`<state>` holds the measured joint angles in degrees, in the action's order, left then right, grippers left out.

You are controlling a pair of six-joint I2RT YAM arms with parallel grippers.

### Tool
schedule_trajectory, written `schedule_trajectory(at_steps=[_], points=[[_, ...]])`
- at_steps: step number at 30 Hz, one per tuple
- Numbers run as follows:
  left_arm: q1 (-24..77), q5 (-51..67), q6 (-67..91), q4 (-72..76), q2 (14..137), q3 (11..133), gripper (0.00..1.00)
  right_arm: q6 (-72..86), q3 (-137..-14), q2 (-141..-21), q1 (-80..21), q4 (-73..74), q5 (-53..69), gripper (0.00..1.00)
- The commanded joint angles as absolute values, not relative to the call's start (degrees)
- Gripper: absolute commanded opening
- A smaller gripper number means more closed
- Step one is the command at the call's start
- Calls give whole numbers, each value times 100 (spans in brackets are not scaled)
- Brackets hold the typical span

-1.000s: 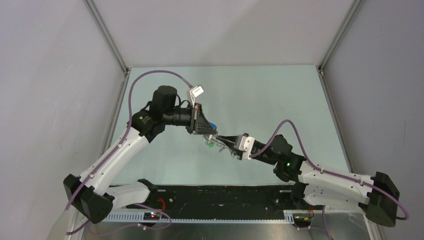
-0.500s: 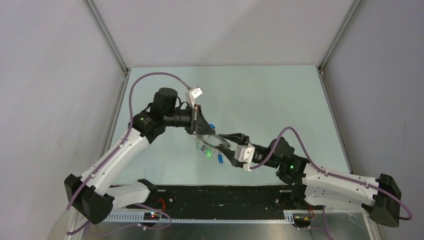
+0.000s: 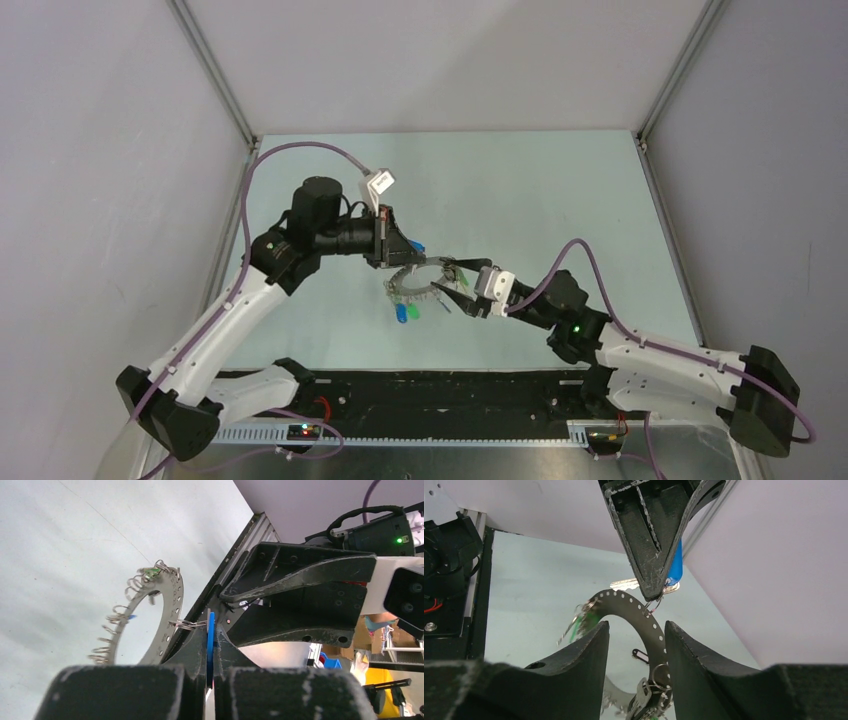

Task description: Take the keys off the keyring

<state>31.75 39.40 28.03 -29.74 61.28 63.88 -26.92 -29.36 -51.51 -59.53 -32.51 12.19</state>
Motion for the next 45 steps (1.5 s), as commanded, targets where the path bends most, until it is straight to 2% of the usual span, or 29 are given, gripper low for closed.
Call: schedule_trajectory(at_steps=[1, 14, 25, 29, 33, 45], points=[[3201, 3967, 2839, -2635, 5886, 6747, 0, -2377, -2986, -5444, -5870, -4107, 1144, 49], [3274, 3979, 2925, -2636, 5886, 6709, 0, -2222, -3241, -6067, -5656, -4821, 1386, 39], [3308, 4014, 2927, -2631, 5934, 6762, 0, -2152, -3423, -6349, -5645, -4971, 1556, 36], [3302, 4011, 2949, -2642, 5883, 6767, 0, -2209, -3444, -6368, -5644, -4836, 1516, 23], [3310, 4012, 2954, -2637, 5825, 6784, 0, -2280, -3445, -6301, -5637, -4568, 1432, 1], [3006, 4168, 3074, -2641, 5917, 6677, 0, -2477, -3388, -5509, -5636, -3844, 1736, 0]])
